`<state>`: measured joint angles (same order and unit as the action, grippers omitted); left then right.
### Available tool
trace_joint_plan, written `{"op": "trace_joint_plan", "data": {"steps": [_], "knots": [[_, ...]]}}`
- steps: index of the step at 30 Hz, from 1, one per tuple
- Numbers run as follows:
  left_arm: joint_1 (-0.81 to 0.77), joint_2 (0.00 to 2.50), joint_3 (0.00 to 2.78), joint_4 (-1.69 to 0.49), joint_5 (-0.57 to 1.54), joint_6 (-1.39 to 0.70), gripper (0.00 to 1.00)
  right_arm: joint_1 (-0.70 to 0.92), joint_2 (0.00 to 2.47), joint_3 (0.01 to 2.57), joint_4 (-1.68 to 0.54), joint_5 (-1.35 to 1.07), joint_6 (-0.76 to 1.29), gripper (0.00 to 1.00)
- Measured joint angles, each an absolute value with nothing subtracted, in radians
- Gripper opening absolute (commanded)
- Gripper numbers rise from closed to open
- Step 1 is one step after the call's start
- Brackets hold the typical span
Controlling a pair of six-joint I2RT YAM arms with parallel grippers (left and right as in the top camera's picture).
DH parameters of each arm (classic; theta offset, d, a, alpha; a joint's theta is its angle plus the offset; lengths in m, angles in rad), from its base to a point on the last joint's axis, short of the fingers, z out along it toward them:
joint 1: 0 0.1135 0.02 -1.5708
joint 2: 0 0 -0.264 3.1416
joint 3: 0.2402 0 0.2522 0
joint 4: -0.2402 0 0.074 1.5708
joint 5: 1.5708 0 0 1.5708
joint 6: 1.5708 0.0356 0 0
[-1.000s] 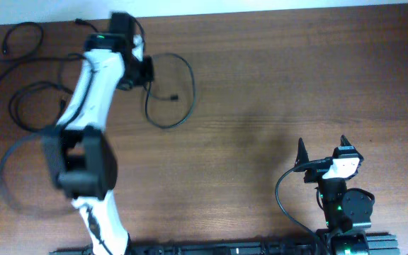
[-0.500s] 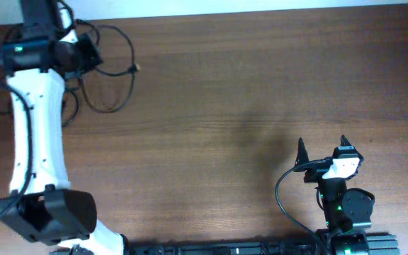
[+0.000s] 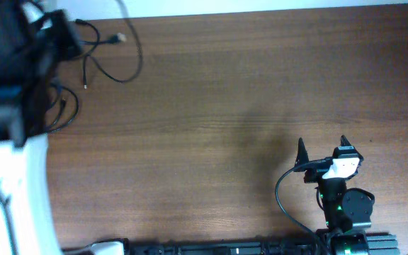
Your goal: Untangle cables
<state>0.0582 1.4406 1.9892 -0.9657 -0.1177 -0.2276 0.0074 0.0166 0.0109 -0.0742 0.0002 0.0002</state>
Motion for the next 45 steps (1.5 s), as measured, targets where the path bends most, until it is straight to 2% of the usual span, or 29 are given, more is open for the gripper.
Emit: {"op": "trace_joint_plan", "data": {"steps": [5,8,14,18,21,25,33,38,41,44,45], "knots": [[0.134,1.31,1.995,-0.81,-0.193,-0.253,0.0,0.007,0.017,0.011,-0.074,0.0,0.0,0.98],[0.135,1.249,1.995,-0.813,-0.28,-0.254,0.0,0.007,0.017,0.011,-0.074,0.0,0.001,0.98],[0.139,1.239,1.999,-1.037,-0.828,-0.389,0.0,0.007,0.017,0.011,-0.074,0.0,0.001,0.98],[0.176,1.32,1.999,-1.073,-0.959,-0.458,0.0,0.007,0.017,0.011,-0.074,0.0,0.001,0.98],[0.27,1.396,1.998,-1.135,-0.986,-0.528,0.0,0.007,0.017,0.011,-0.074,0.0,0.001,0.98],[0.435,1.475,1.995,-1.24,-0.906,-0.677,0.0,0.007,0.017,0.011,-0.074,0.0,0.001,0.98],[0.801,1.642,1.994,-1.309,-0.508,-0.757,0.0,0.007,0.017,0.011,-0.074,0.0,0.0,0.98],[0.865,1.781,1.994,-1.369,-0.26,-0.761,0.0,0.007,0.017,0.011,-0.074,0.0,0.001,0.98],[0.865,1.878,1.994,-1.389,-0.187,-0.762,0.0,0.007,0.017,0.011,-0.074,0.0,0.001,0.98],[0.871,1.967,1.994,-1.393,-0.163,-0.765,0.03,0.007,0.017,0.011,-0.074,0.0,0.0,0.98],[0.877,1.99,1.993,-1.394,-0.159,-0.765,0.09,0.007,0.017,0.011,-0.074,0.0,0.001,0.99]]}}
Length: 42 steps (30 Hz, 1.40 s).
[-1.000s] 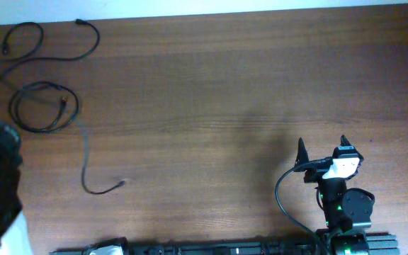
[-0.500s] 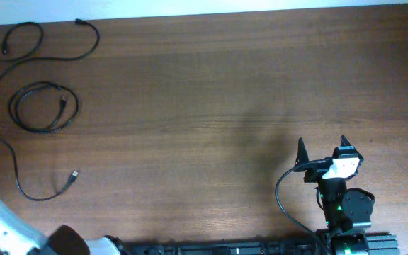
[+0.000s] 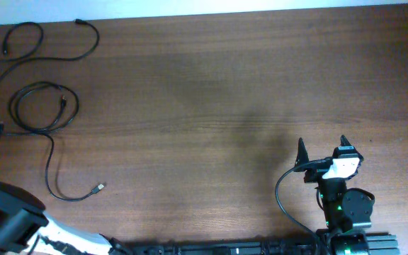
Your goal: Untangle cables
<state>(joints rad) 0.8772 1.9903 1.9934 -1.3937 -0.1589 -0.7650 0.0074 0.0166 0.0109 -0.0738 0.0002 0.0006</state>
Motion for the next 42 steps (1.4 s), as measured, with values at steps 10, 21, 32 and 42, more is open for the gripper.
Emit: {"op": "trace_joint_plan", "data": {"steps": [10,21,32,42], "knots": [[0.998,2.088,1.993,-1.442,-0.146,-0.769,0.42,0.007,0.017,0.011,-0.074,0.0,0.0,0.99],[0.927,2.104,1.954,-1.444,0.043,-0.604,0.82,0.007,0.017,0.011,-0.074,0.0,0.0,0.99],[0.73,2.113,1.499,-1.08,0.022,-0.469,0.58,0.007,0.017,0.011,-0.074,0.0,0.001,0.98],[0.731,2.108,1.485,-0.982,0.134,-0.288,0.76,0.007,0.017,0.011,-0.074,0.0,0.001,0.98]]}}
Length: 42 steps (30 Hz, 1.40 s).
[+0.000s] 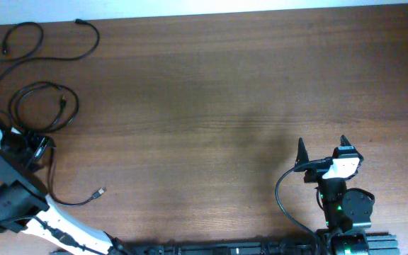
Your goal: Untangle cables
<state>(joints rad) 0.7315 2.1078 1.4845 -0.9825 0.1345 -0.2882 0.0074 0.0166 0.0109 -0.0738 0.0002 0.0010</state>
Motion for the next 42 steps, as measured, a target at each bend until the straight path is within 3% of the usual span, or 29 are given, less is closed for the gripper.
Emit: {"op": "trace_joint_plan", "data": {"steps": [2,4,12,19,30,35,42], "knots": [[0.73,2.108,1.485,-0.973,0.159,-0.216,0.78,0.007,0.017,0.011,-0.074,0.0,0.001,0.98],[0.73,2.107,1.486,-0.97,0.207,-0.099,0.74,0.007,0.017,0.011,-0.074,0.0,0.001,0.98],[0.729,2.107,1.484,-0.972,0.1,-0.043,0.01,0.007,0.017,0.011,-0.074,0.0,0.001,0.98],[0.707,2.118,1.588,-1.088,0.055,-0.041,0.0,0.007,0.017,0.011,-0.074,0.0,0.0,0.98],[0.695,2.119,2.365,-1.43,0.149,-0.102,0.0,0.007,0.017,0.011,-0.074,0.0,0.0,0.98],[0.69,2.119,2.618,-1.509,0.168,-0.225,0.0,0.007,0.017,0.011,-0.074,0.0,0.0,0.98],[0.709,2.119,2.659,-1.628,0.107,-0.649,0.0,0.007,0.017,0.011,-0.074,0.0,0.0,0.98]]}}
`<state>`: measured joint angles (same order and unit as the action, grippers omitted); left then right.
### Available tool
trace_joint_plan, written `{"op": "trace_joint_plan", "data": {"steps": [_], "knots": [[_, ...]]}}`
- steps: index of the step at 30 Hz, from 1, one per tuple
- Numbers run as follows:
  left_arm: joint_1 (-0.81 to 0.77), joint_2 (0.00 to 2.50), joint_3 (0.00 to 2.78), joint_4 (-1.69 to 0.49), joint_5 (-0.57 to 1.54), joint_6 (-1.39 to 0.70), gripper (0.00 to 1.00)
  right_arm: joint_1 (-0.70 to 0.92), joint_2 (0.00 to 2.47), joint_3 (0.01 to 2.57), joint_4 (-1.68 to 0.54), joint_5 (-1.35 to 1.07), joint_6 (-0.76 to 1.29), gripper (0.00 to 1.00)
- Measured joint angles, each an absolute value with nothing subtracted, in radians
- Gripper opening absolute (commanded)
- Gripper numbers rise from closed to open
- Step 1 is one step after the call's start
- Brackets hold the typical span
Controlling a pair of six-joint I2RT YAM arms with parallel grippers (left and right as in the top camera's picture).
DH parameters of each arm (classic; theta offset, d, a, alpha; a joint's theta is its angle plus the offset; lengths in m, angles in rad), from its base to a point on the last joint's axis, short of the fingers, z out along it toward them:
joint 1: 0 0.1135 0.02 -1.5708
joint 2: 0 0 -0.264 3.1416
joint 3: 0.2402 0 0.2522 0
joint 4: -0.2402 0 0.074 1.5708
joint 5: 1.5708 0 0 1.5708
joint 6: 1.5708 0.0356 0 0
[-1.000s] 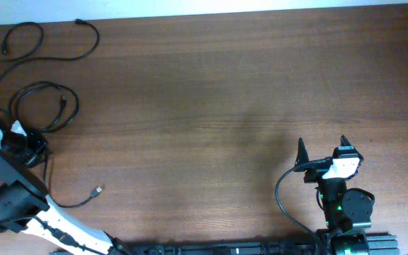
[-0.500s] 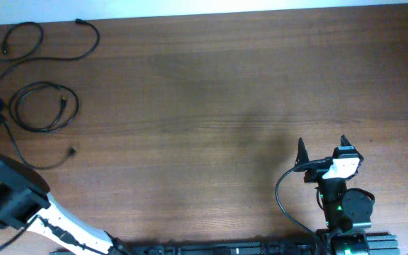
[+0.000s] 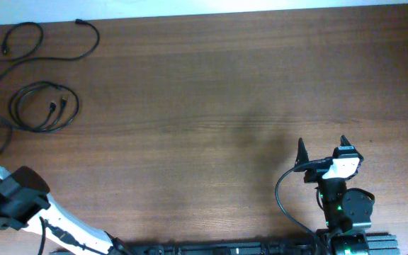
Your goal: Untangle cables
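Only the overhead view is given. A thin black cable [image 3: 55, 55] snakes along the far left corner, from a plug near the left edge to an end at the back edge. Below it lies a coiled black cable [image 3: 44, 127] with two small plugs inside its loop. A further strand [image 3: 4, 134] runs off the table's left edge. My left arm [image 3: 16, 202] is at the front left corner; its fingers are outside the frame. My right gripper [image 3: 322, 144] stands open and empty at the front right, far from the cables.
The brown wooden table [image 3: 211, 92] fills the view. The right arm's base [image 3: 346, 205] and its own black lead [image 3: 283, 198] are at the front edge. A black rail [image 3: 225, 249] runs along the front.
My left arm was beside the coil's lower left and is now lower, at the front left corner. The long tail with the silver plug is gone from the front left. A second plug lies in the coil.
First my left arm covered the far left corner over bunched cables. Then it was at the front left, with one cable spread along the back and a coil with a long tail. Then it was at the coil. Now it is back, the tail gone.
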<state>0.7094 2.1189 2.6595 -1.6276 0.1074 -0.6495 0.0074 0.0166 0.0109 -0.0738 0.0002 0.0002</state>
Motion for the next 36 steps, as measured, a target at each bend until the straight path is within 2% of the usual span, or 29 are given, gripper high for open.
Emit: {"op": "trace_joint_plan", "data": {"steps": [3,5,8,16,22,28,33,35,36], "knots": [[0.729,2.119,2.659,-1.661,0.078,-0.822,0.0,0.007,0.017,0.011,-0.074,0.0,0.0,0.98],[0.747,2.119,2.659,-1.637,0.139,-0.877,0.0,0.007,0.017,0.011,-0.074,0.0,0.001,0.98],[0.738,2.119,2.689,-1.613,0.218,-0.914,0.0,0.007,0.017,0.011,-0.074,0.0,0.001,0.98],[0.651,2.117,2.983,-1.687,0.22,-1.032,0.0,0.007,0.017,0.011,-0.074,0.0,0.0,0.98],[0.638,2.072,2.999,-1.687,0.079,-1.125,0.0,0.007,0.017,0.011,-0.074,0.0,0.001,0.99],[0.749,2.061,2.768,-1.685,-0.101,-1.221,0.0,0.007,0.017,0.011,-0.074,0.0,0.001,0.98],[0.895,2.061,2.5,-1.651,-0.157,-1.305,0.01,0.007,0.017,0.011,-0.074,0.0,0.001,0.98],[0.952,2.061,2.407,-1.634,-0.165,-1.311,0.06,0.007,0.017,0.011,-0.074,0.0,0.0,0.98],[0.981,2.061,2.355,-1.622,-0.168,-1.312,0.13,0.007,0.017,0.011,-0.074,0.0,0.0,0.98]]}}
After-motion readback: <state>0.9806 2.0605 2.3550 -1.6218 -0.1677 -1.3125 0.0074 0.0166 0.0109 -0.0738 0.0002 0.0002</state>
